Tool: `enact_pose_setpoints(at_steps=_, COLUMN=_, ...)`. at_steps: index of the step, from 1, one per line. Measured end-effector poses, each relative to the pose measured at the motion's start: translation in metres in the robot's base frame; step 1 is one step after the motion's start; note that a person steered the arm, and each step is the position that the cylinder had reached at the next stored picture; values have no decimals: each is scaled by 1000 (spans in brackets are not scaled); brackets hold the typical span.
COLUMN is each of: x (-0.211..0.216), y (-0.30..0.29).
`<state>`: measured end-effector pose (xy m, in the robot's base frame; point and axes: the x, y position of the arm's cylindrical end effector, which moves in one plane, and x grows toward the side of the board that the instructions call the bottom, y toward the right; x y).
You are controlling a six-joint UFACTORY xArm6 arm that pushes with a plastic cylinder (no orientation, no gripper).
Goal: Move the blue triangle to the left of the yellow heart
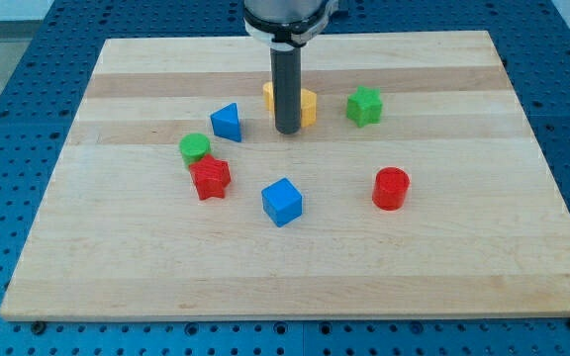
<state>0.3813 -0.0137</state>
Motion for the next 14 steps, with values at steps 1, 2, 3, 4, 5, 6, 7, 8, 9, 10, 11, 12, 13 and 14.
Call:
enact_pose_setpoints(at_steps=1, x=0, y=0)
enact_pose_setpoints(at_steps=2, x=12, y=-12)
enact_pose_setpoints(at_steps=3, x=24, y=-36)
enact_pose_setpoints(at_steps=4, x=24, y=-75)
enact_pose_setpoints(at_steps=5, x=24, y=-91)
enact_pose_setpoints(at_steps=6, x=24, y=-91)
enact_pose_setpoints(at_steps=7, x=27, y=-104)
enact_pose_setpoints(at_steps=8, x=28, y=-117)
enact_pose_setpoints(at_steps=9, x=26, y=-117)
enact_pose_setpoints(at_steps=10, x=8, y=-117)
enact_pose_setpoints(at_steps=11, x=-6, y=-117)
enact_pose_setpoints(at_steps=12, x=-9, y=-117)
enact_pose_setpoints(at_steps=13, x=-21, y=-117)
enact_pose_setpoints(at_steps=14, x=-35, y=-116)
